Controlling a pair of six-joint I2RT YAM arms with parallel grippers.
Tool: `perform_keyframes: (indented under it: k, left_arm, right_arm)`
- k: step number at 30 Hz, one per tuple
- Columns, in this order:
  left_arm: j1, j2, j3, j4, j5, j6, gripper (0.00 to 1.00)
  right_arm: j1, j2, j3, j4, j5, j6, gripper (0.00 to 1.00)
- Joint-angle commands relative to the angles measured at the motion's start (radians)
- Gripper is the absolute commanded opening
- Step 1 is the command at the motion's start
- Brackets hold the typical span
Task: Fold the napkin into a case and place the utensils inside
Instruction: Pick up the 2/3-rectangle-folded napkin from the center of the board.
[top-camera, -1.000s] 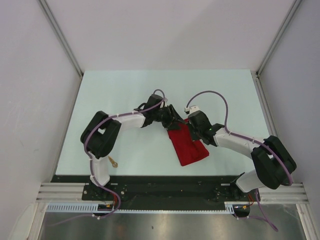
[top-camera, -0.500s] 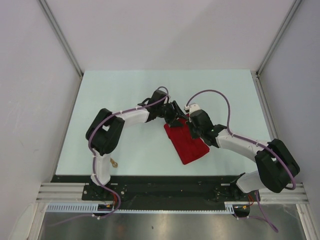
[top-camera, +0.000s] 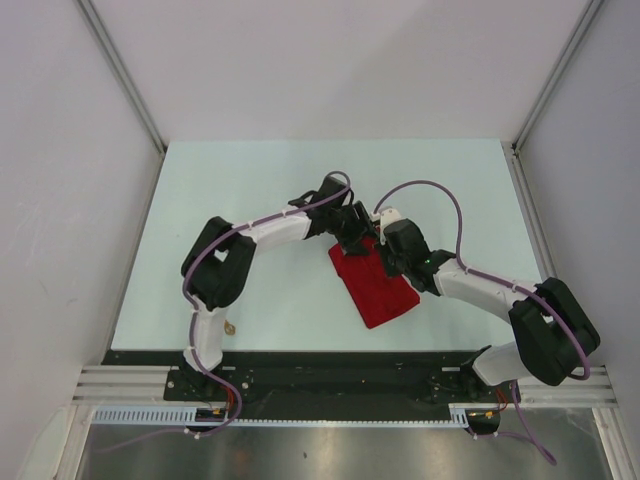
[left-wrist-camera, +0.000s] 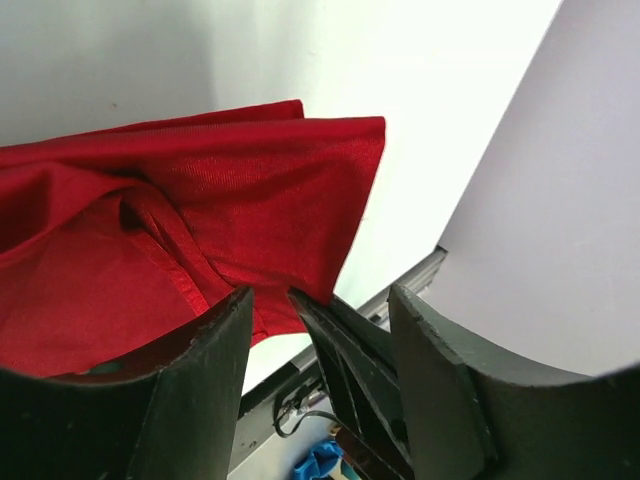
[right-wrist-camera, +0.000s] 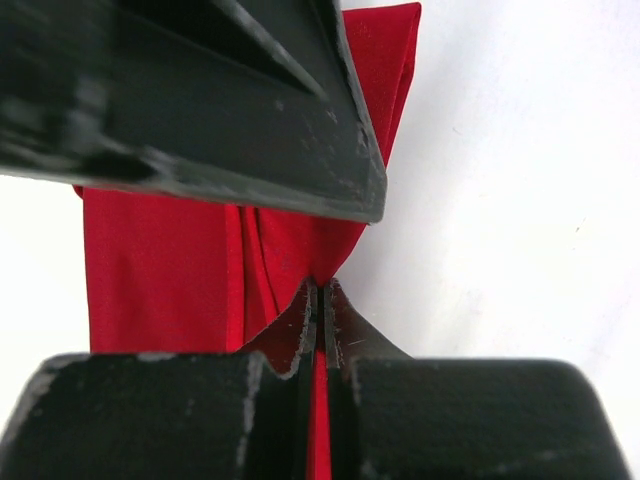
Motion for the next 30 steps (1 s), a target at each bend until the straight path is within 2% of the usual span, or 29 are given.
perform_keyframes:
  k: [1,12,18,19,26,29,30]
  left_arm:
    - [-0.019,0.035,0.07,-0.1,-0.061,0.003,0.62]
    - [-0.033,0.072,0.126,-0.131,-0.078,0.002,0.63]
    - [-0.036,0.096,0.121,-0.117,-0.071,0.017,0.58]
    - [-0.036,0.096,0.112,-0.11,-0.07,0.02,0.54]
    - [-0.038,0.089,0.095,-0.055,-0.058,0.074,0.42]
    - [-0.036,0.086,0.09,-0.032,-0.05,0.097,0.3]
    - [-0.036,0.083,0.092,-0.031,-0.048,0.103,0.24]
  right_arm:
    - [-0.004,-0.022,0.0,0.064,0.0,-0.021,0.0]
    - [0.005,-0.025,0.0,0.09,-0.003,-0.028,0.0]
    - [0.012,-0.037,-0.003,0.091,-0.003,-0.029,0.0]
    - [0.012,-0.035,0.0,0.085,-0.003,-0.029,0.0]
    - [0.019,-0.029,-0.006,0.082,-0.016,-0.023,0.0]
    - [0.021,-0.025,-0.005,0.079,-0.033,-0.008,0.0]
    - [0.021,-0.026,-0.003,0.074,-0.042,0.003,0.0]
